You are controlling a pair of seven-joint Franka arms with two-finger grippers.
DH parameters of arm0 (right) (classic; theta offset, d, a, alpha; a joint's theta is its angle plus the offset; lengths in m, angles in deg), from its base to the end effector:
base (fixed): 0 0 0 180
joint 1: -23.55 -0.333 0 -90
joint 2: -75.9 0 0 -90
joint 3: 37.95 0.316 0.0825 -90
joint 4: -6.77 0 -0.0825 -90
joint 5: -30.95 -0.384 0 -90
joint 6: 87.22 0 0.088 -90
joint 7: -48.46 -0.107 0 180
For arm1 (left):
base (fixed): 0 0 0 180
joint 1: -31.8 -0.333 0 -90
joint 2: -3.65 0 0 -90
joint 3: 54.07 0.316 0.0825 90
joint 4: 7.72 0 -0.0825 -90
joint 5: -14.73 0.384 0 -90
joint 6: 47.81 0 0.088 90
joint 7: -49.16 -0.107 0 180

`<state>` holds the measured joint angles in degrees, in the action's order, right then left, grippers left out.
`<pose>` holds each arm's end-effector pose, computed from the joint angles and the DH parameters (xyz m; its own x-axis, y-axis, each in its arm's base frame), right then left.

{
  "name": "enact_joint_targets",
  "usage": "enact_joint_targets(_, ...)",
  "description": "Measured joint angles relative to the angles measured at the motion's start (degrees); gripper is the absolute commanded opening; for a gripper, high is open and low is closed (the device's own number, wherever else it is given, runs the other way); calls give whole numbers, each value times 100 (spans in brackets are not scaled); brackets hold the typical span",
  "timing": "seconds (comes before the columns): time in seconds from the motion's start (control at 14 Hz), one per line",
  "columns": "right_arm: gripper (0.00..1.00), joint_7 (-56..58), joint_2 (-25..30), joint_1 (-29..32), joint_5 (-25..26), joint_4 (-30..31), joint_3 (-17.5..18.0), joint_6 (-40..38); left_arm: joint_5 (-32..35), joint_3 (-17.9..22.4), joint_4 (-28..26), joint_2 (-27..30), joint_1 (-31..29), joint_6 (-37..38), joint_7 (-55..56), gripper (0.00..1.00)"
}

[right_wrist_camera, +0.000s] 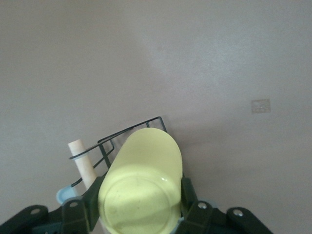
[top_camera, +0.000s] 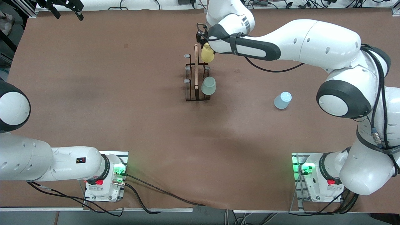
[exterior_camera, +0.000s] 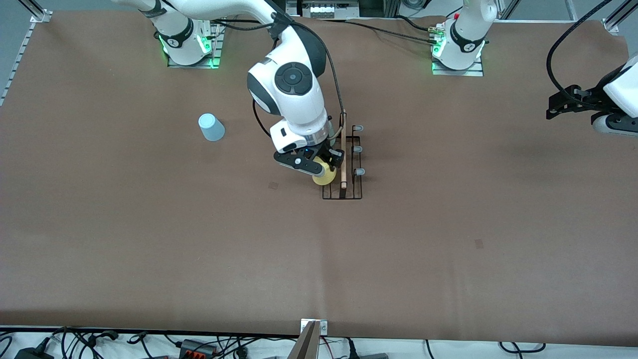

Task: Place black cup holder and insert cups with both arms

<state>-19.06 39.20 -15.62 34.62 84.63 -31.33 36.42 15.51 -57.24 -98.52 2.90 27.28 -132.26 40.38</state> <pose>0.5328 0.5168 0.3629 0.9272 -0.3709 0.0522 -0.3595 -0.9204 -0.1537 0.5466 0.0146 0.6029 0.9839 -0.1283 -0.1241 -0.1285 -0.9917 0.0061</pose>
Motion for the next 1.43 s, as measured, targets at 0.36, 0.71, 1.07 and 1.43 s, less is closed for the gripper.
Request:
enact_joint_targets(0.36,100,-5,-225,-74,41,-5,-34,164,0,-2,0,0,0,0,59,100)
enact_joint_targets(0.71,100,16,-336,-67,48,-73,-207,279,0,-5,0,0,1,0,100,100)
enact_joint_targets(1.07,100,628,401,674,31,-287,-149,-847,0,-11,1,0,4,0,127,100)
enact_joint_targets(1.43,100,2603,1840,2521,-16,-87,171,-2621,0,-109,3,0,11,0,196,100)
